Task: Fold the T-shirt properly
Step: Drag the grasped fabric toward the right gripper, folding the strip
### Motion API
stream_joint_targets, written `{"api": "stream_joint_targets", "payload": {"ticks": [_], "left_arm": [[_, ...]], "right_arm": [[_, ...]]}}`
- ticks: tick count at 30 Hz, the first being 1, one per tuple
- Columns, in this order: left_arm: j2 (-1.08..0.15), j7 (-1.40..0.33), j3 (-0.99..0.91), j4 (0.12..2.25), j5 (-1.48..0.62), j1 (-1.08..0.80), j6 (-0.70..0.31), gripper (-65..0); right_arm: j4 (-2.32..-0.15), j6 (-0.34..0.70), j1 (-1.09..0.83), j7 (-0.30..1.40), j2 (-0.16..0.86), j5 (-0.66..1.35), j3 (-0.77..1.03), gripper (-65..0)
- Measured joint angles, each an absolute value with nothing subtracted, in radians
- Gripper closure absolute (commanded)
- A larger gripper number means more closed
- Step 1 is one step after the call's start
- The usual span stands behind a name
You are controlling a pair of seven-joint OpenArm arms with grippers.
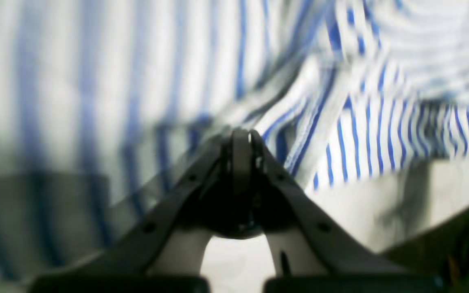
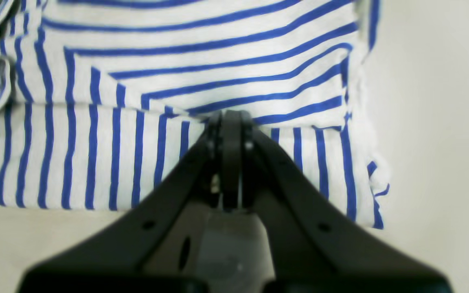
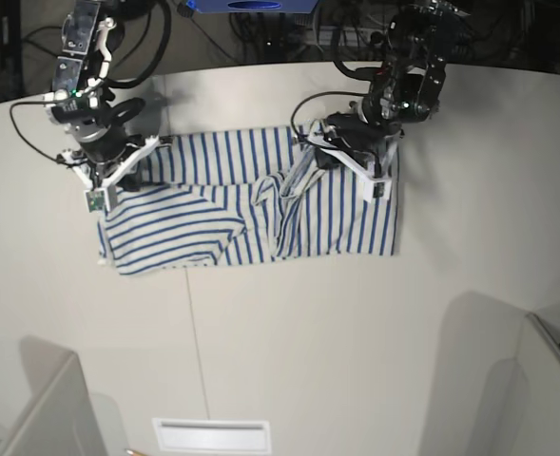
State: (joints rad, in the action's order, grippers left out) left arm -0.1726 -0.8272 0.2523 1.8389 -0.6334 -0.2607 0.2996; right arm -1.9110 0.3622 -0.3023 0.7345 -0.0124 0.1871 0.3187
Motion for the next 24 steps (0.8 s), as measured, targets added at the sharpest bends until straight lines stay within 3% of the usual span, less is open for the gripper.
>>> {"api": "stream_joint_targets", "payload": {"ticks": [6, 18, 24], "left_arm": [[-0.121, -0.822, 0.258, 1.788, -0.627, -0.206, 0.305, 0.0], [-0.064, -0.83, 0.54, 1.732, -0.632, -0.027, 0.292, 0.0], [-0.119, -0.826, 0.469, 1.891, -0.642, -0.056, 0.29, 0.0]], "right_arm": [[-1.911, 0.36, -0.3, 0.735, -0.011, 0.179, 0.352, 0.0], [-1.911, 0.36, -0.3, 0.735, -0.012, 0.183, 0.349, 0.0], [-1.911, 0.36, -0.302, 0.733, -0.012, 0.183, 0.35, 0.0]]}}
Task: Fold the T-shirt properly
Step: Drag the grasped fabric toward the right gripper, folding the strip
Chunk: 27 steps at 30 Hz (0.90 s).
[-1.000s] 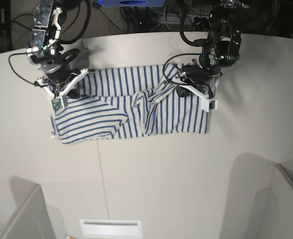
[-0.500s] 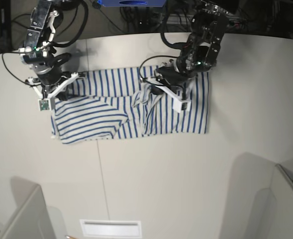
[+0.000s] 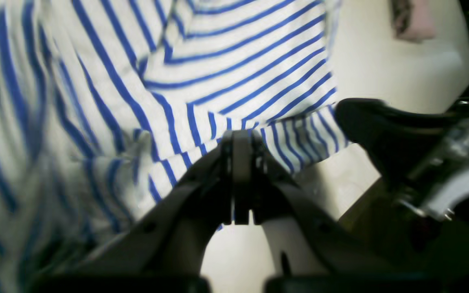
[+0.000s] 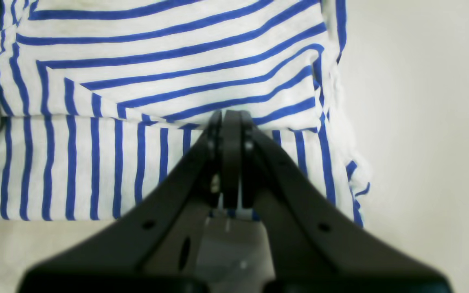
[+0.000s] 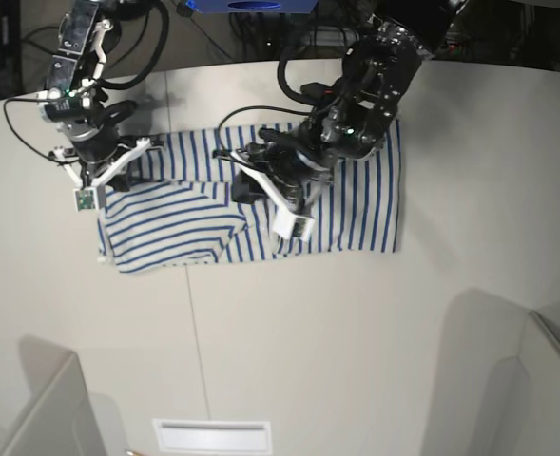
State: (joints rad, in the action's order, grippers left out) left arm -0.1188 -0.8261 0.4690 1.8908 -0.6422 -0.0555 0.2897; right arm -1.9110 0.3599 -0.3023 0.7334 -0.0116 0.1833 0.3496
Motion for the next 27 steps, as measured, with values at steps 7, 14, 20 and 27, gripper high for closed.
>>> {"api": "stream_joint_targets", "payload": {"ticks": [7, 14, 20, 27], "left_arm": [[-0.175, -0.827, 0.218, 1.914, -0.622, -0.173, 0.308, 0.0], [-0.223, -0.83, 0.198, 1.899, -0.628, -0.22, 0.352, 0.0], [-0.234, -0.826, 0.232, 1.884, -0.629, -0.216, 0.372, 0.0], [-0.221, -0.828, 0.368, 1.772, -0.632, -0.159, 0.371, 0.0]], "right_arm": [[-1.91, 0.36, -0.295, 0.736, -0.014, 0.183, 0.344, 0.0], [-1.894, 0.36, -0.255, 0.792, -0.016, 0.184, 0.343, 0.0], [-1.894, 0.36, -0.25, 0.805, -0.014, 0.183, 0.35, 0.0], [-1.894, 0.36, -0.252, 0.806, -0.014, 0.182, 0.352, 0.0]]}}
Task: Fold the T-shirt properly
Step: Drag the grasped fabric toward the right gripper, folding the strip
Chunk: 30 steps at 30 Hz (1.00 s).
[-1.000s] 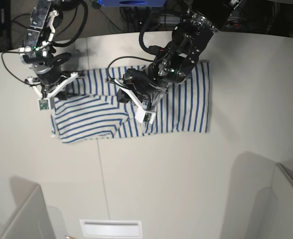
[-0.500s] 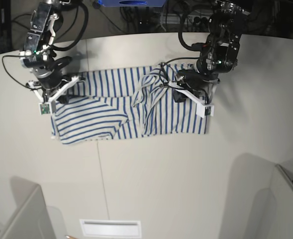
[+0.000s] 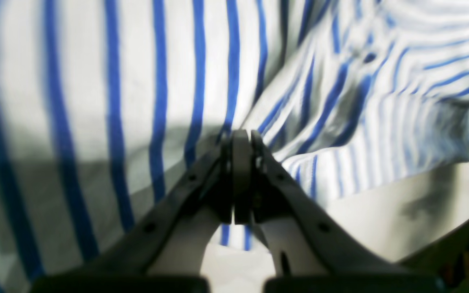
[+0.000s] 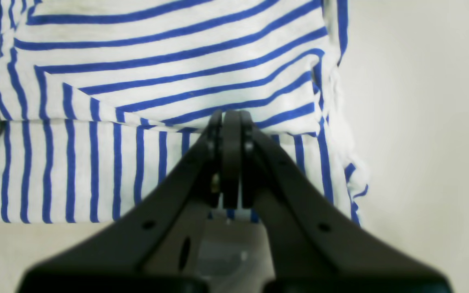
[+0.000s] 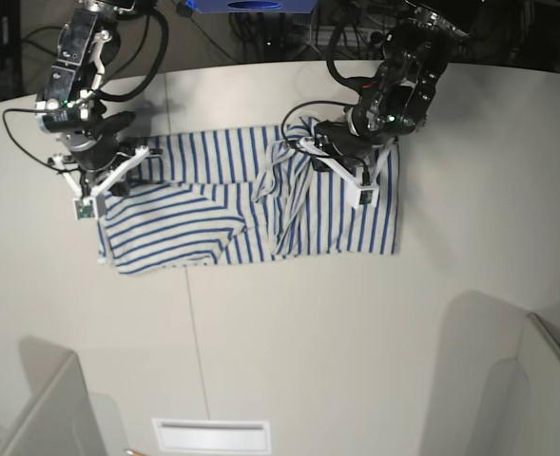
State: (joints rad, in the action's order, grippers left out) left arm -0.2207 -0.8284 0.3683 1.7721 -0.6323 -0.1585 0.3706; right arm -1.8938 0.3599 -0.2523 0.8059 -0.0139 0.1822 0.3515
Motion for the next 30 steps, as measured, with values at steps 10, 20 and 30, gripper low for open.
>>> {"api": "stream_joint_targets", "payload": {"ticks": [10, 20, 30], "left_arm": [[-0.113, -0.827, 0.455, 1.715, -0.633, -0.044, 0.369, 0.0], [-0.024, -0.828, 0.622, 1.592, -0.636, 0.057, 0.339, 0.0], [-0.212, -0.826, 0.245, 1.929, -0.623, -0.093, 0.337, 0.0]], "right_arm": [[-1.894, 0.36, -0.252, 0.806, -0.014, 0.183, 0.352, 0.0], [-1.894, 0.36, -0.251, 0.809, -0.014, 0.183, 0.352, 0.0], [-1.891, 0.36, -0.149, 0.95, -0.013, 0.18, 0.427, 0.0]]}}
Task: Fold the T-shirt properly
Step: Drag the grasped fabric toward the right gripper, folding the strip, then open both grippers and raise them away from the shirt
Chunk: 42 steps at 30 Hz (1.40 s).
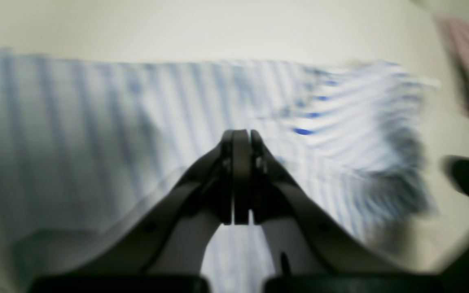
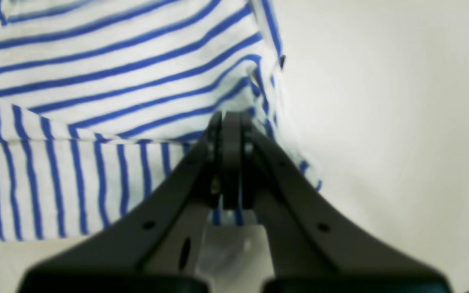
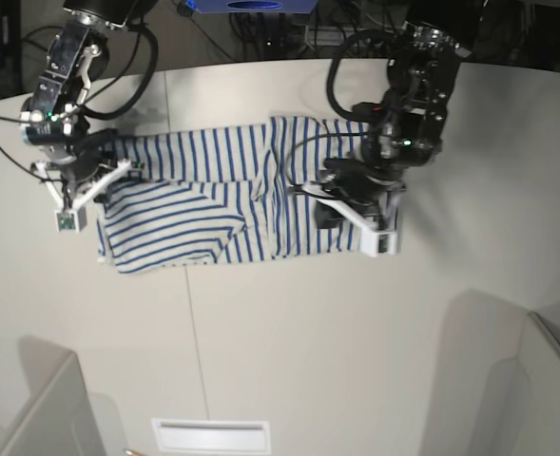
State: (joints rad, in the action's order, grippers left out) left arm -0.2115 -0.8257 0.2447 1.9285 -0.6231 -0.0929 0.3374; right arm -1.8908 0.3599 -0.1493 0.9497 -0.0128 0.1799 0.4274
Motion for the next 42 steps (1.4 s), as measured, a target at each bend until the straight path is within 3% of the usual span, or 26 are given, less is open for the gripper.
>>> {"api": "stream_joint_targets", "payload": {"ticks": [3, 6, 8, 9, 11, 14, 20, 28, 42], "left_arm": [[-0.245, -0.818, 0.12, 1.943, -0.63, -0.137, 0.321, 0.0], [-0.241, -0.826, -0.033, 1.942, -0.643, -0.205, 0.191, 0.0], [-0.234, -0.829, -0.167, 1.941, -0.638, -0.265, 0.117, 0.0], [-0.236, -0.828, -0.235, 1.939, -0.625, -0.289, 0.082, 0.0], [-0.239, -0.823, -0.367, 1.938, -0.62, -0.333, -0.016, 0.0], [-0.233, -0.828, -0.51, 1.938, -0.625, -0.371, -0.13, 0.0], [-0.236, -0.825, -0.713, 1.938, -0.619, -0.447, -0.219, 0.0], [-0.232, -0.827, -0.797, 1.913, -0.622, -0.466, -0.289, 0.0], [-0.23, -0.829, -0.795, 1.913, -0.622, -0.466, -0.289, 0.0]], "right_arm": [[-1.891, 0.367, -0.057, 1.016, -0.016, 0.197, 0.426, 0.0], [-1.892, 0.366, 0.015, 1.089, -0.011, 0.182, 0.429, -21.2], [-1.888, 0.367, 0.051, 1.128, -0.009, 0.182, 0.428, -29.6], [-1.877, 0.367, 0.07, 1.135, -0.01, 0.186, 0.428, -30.8], [-1.811, 0.393, 0.118, 1.168, -0.008, 0.187, 0.436, -30.6], [-1.645, 0.512, 0.204, 1.229, -0.017, 0.197, 0.574, -31.2], [-1.301, 0.685, 0.343, 1.332, 0.137, 0.169, 0.785, -31.5], [-1.053, 0.693, 0.4, 1.341, 0.209, 0.186, 0.805, -45.0], [-0.975, 0.693, 0.502, 1.402, 0.229, 0.196, 0.98, -43.4]]}}
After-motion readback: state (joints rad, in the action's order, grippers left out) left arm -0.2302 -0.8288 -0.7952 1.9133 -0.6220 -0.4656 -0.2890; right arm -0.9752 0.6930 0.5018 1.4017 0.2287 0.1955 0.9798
